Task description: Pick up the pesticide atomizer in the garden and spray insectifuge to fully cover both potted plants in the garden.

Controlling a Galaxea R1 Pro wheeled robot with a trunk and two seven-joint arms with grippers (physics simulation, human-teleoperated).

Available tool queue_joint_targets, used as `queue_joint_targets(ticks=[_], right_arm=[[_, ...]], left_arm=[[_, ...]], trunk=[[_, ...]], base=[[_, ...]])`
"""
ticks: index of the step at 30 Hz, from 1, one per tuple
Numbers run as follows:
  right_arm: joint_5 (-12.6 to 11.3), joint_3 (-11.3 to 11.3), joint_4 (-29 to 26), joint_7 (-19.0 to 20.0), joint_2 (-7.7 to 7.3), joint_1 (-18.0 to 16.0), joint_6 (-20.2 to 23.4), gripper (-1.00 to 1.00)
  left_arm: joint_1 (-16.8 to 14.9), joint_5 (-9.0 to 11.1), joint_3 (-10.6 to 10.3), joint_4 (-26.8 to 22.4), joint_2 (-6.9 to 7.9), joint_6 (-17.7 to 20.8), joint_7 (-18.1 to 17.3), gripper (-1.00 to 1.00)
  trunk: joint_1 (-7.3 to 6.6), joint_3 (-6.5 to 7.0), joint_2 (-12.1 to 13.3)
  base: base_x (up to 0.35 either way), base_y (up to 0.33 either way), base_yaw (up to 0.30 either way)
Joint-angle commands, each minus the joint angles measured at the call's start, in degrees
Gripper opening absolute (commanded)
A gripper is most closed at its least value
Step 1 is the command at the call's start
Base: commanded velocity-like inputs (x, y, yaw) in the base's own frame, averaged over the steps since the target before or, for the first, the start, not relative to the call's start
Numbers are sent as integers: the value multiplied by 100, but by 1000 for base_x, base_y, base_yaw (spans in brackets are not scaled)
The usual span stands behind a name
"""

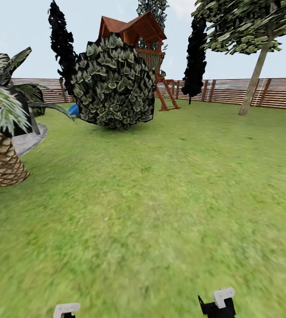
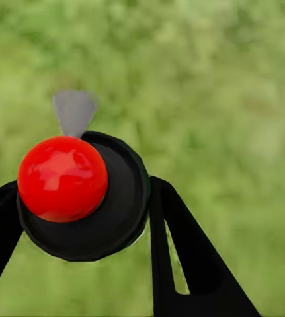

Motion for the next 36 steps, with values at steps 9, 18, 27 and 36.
queue_joint_targets(ticks=[9, 18, 27, 36], right_arm=[[8, -48, -5, 39, 4, -4, -19, 100], [13, -48, -5, 39, 5, -4, -20, 100], [13, -48, 3, 39, 5, -4, -20, 100], [16, -48, 3, 39, 4, -4, -20, 100]], left_arm=[[-4, 49, 36, -1, 0, -7, -55, -100], [1, 47, 36, -2, 0, -7, -55, -100], [2, 50, 36, 4, 0, -7, -55, -100], [1, 49, 36, 4, 0, -7, -55, -100]], trunk=[[2, -5, -2], [2, -53, -2], [2, -90, -2], [2, -91, -2]], base=[[337, -79, 1], [337, -79, 137], [337, -79, 111], [337, -79, 2]])
